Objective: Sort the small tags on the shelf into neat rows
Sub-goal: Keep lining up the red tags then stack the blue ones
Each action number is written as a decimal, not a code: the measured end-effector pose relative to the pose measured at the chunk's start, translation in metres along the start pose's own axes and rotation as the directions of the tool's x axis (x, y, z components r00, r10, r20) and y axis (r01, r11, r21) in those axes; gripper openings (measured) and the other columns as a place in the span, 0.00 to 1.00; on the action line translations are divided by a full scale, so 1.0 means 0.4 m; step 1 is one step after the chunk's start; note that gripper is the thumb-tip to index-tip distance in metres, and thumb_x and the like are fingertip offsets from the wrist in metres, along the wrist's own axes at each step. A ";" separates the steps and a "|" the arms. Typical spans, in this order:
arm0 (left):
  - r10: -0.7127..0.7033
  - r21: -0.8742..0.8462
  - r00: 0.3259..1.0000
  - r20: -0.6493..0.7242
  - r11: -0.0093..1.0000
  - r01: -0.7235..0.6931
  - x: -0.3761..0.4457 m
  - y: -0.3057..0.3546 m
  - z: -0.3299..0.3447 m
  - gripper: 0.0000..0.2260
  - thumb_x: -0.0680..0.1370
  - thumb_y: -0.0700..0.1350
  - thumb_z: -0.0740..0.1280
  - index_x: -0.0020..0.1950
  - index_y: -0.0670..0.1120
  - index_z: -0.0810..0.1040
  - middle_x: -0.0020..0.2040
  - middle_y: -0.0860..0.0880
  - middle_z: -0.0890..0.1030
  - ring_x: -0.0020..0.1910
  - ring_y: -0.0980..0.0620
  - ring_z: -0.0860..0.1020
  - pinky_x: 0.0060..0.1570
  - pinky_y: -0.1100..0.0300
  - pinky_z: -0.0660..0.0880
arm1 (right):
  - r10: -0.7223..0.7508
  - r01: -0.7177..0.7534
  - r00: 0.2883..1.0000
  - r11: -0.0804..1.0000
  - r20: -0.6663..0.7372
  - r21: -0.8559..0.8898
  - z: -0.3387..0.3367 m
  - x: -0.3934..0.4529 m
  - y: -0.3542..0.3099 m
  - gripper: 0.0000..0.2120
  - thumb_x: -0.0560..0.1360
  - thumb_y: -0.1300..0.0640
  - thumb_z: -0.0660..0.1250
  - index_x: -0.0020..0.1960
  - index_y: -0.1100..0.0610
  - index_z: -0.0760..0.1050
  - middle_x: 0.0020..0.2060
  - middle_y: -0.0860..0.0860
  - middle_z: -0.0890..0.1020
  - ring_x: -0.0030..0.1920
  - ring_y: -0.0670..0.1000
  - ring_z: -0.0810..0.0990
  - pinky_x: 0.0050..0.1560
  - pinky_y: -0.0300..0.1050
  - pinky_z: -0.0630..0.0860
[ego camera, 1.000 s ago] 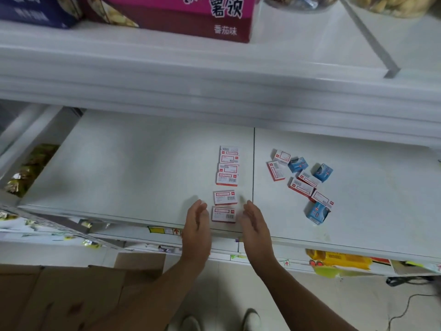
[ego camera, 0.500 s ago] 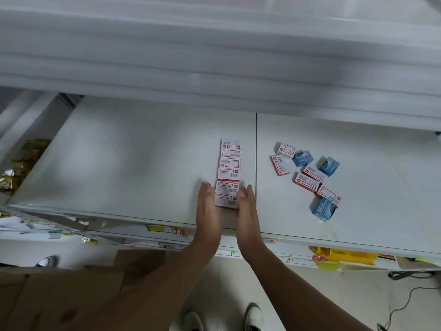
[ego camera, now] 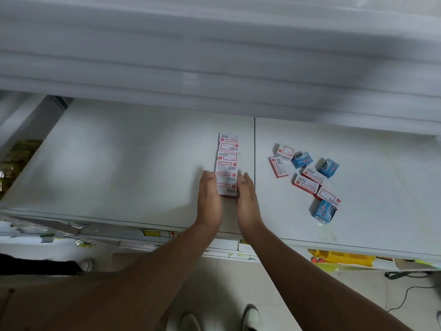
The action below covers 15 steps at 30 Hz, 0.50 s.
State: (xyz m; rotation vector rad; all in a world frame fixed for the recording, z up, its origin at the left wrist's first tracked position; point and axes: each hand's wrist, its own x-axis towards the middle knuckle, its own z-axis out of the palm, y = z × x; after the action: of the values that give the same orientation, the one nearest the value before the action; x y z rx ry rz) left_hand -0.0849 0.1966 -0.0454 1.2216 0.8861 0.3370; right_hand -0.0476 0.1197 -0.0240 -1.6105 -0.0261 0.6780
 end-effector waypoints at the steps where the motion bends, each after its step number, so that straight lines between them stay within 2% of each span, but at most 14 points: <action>1: 0.001 0.008 1.000 -0.009 1.000 -0.001 0.008 0.004 0.003 0.25 0.86 0.62 0.51 0.76 0.54 0.75 0.67 0.54 0.82 0.66 0.57 0.80 0.58 0.65 0.73 | -0.004 0.004 1.000 1.000 -0.002 -0.011 0.003 0.009 -0.004 0.37 0.79 0.29 0.54 0.84 0.43 0.58 0.81 0.42 0.65 0.80 0.46 0.63 0.82 0.57 0.58; 3: 0.011 0.000 0.999 -0.032 1.000 -0.011 0.024 0.013 0.008 0.28 0.83 0.65 0.52 0.76 0.54 0.76 0.67 0.54 0.83 0.65 0.56 0.81 0.64 0.60 0.75 | -0.012 0.012 1.000 0.999 -0.002 -0.030 0.005 0.029 -0.009 0.38 0.77 0.28 0.54 0.83 0.42 0.58 0.81 0.42 0.66 0.80 0.47 0.64 0.82 0.57 0.58; 5: 0.016 0.007 0.999 -0.040 1.000 -0.016 0.034 0.024 0.012 0.31 0.79 0.67 0.53 0.75 0.54 0.76 0.66 0.55 0.83 0.66 0.56 0.81 0.70 0.54 0.73 | -0.015 0.015 1.000 0.999 0.002 -0.035 0.004 0.043 -0.017 0.35 0.81 0.31 0.53 0.84 0.44 0.57 0.81 0.43 0.65 0.80 0.47 0.64 0.82 0.56 0.58; 7: 0.022 0.007 0.999 -0.037 1.000 -0.022 0.046 0.033 0.016 0.29 0.79 0.64 0.53 0.73 0.53 0.78 0.64 0.54 0.85 0.64 0.55 0.82 0.68 0.55 0.75 | -0.011 0.011 1.000 0.999 0.011 -0.035 0.001 0.056 -0.023 0.31 0.85 0.35 0.52 0.84 0.45 0.57 0.81 0.43 0.65 0.80 0.47 0.63 0.82 0.54 0.57; 9: 0.006 0.017 0.999 -0.033 1.000 -0.006 0.045 0.050 0.020 0.28 0.80 0.62 0.53 0.72 0.52 0.79 0.63 0.53 0.85 0.62 0.55 0.83 0.65 0.56 0.76 | -0.023 0.024 0.999 0.999 0.023 -0.048 -0.003 0.063 -0.030 0.30 0.85 0.36 0.52 0.84 0.45 0.57 0.80 0.43 0.66 0.79 0.47 0.64 0.81 0.53 0.58; 11: 0.012 0.030 0.999 -0.032 1.000 -0.011 0.048 0.056 0.018 0.27 0.80 0.61 0.52 0.71 0.52 0.79 0.62 0.53 0.86 0.61 0.56 0.83 0.64 0.58 0.77 | -0.030 0.033 0.999 0.997 0.034 -0.071 -0.007 0.064 -0.036 0.29 0.86 0.38 0.52 0.84 0.47 0.58 0.79 0.42 0.68 0.77 0.46 0.66 0.78 0.47 0.59; 13: 0.013 0.047 0.999 -0.051 0.999 -0.011 0.041 0.065 0.012 0.22 0.83 0.58 0.54 0.67 0.51 0.80 0.58 0.54 0.86 0.58 0.59 0.84 0.60 0.63 0.76 | -0.043 0.048 0.998 0.993 0.046 -0.111 -0.017 0.058 -0.043 0.21 0.87 0.41 0.53 0.78 0.45 0.65 0.69 0.37 0.74 0.68 0.38 0.73 0.71 0.39 0.64; 15: 0.002 0.062 0.997 -0.083 0.998 0.003 0.048 0.072 -0.005 0.13 0.88 0.52 0.55 0.61 0.51 0.78 0.52 0.57 0.83 0.49 0.70 0.81 0.50 0.73 0.73 | -0.054 0.062 0.997 0.985 0.056 -0.164 -0.033 0.051 -0.052 0.10 0.88 0.44 0.54 0.68 0.39 0.68 0.57 0.29 0.74 0.55 0.28 0.74 0.59 0.31 0.65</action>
State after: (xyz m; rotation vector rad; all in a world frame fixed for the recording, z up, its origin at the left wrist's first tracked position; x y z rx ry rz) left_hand -0.0677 0.2207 -0.0272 1.2716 0.9746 0.3644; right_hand -0.0176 0.1196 -0.0133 -1.7443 -0.1703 0.6860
